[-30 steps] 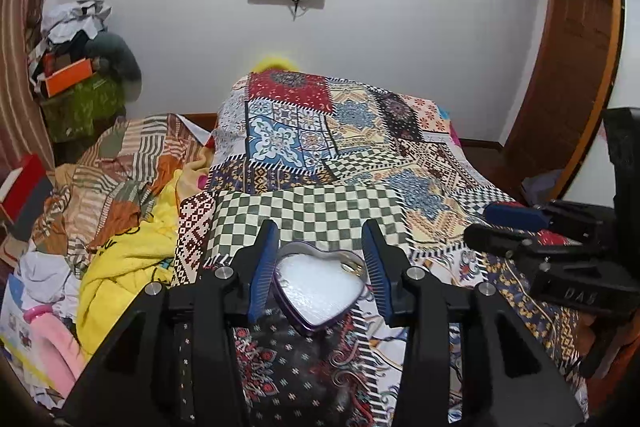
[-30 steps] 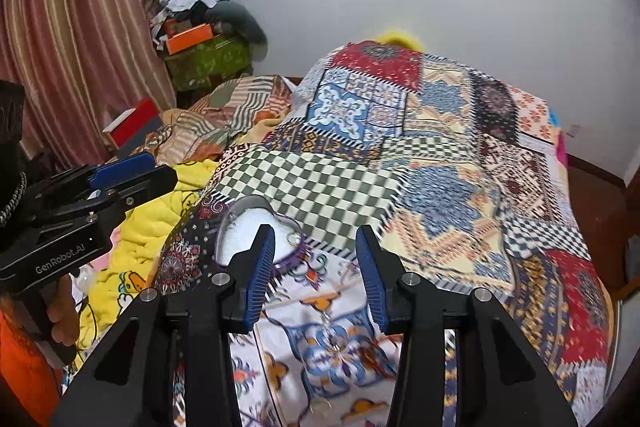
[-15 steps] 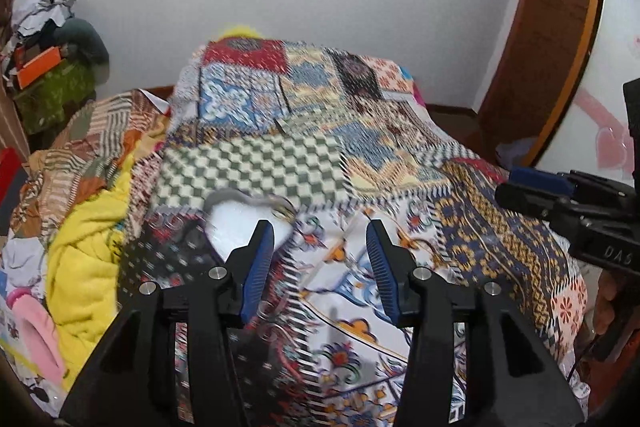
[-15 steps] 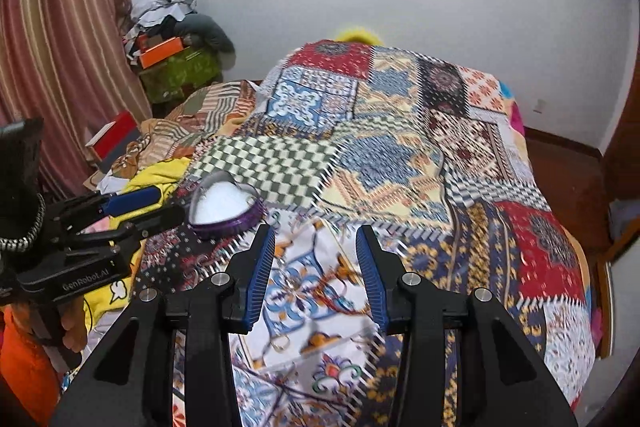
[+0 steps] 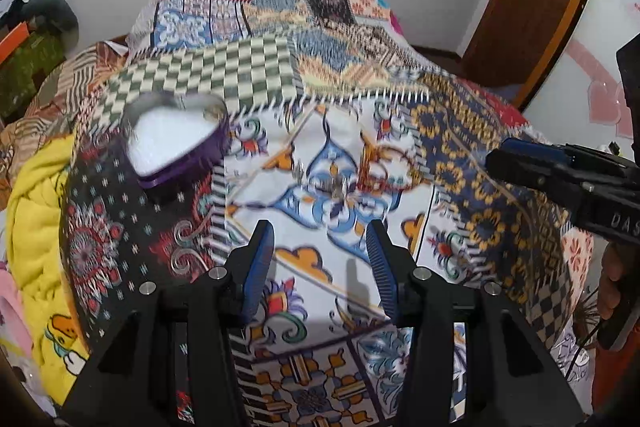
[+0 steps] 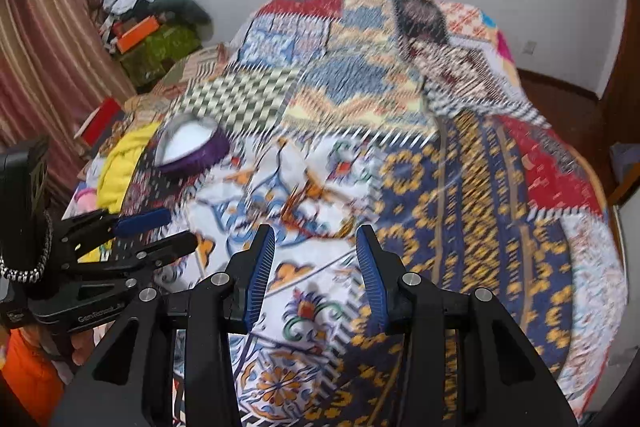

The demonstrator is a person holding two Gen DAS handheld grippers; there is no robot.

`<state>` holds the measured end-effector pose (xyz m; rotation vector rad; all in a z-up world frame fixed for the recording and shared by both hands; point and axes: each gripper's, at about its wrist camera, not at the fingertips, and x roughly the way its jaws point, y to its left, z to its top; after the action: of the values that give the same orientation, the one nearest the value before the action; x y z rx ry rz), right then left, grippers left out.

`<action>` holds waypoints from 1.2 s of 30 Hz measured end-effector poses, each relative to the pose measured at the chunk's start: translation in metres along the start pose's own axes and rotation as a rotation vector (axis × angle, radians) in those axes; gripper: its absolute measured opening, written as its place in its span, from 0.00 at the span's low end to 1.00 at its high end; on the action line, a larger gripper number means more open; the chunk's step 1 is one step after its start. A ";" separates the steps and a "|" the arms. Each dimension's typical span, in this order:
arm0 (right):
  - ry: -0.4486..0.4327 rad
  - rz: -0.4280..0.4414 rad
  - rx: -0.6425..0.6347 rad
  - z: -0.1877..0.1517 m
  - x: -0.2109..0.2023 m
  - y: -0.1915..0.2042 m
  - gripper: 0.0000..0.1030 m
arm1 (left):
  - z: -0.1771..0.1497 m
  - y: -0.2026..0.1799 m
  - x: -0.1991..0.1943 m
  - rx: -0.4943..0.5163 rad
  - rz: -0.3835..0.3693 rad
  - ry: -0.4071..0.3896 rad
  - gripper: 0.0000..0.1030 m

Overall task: Organize jewelry
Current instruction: 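Move both tools back to the jewelry on the quilt, then grasp a gold ring with the right tool while the left tool grasps a silver earring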

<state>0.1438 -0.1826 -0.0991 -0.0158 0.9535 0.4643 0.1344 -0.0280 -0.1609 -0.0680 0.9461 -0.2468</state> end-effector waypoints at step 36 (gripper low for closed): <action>0.026 0.053 -0.021 -0.020 0.043 -0.001 0.16 | 0.003 0.001 0.037 -0.012 -0.026 0.054 0.38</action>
<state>0.1490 -0.1715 -0.1448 -0.0153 0.9762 0.5237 0.1579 -0.0358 -0.1888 -0.0846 1.0013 -0.2678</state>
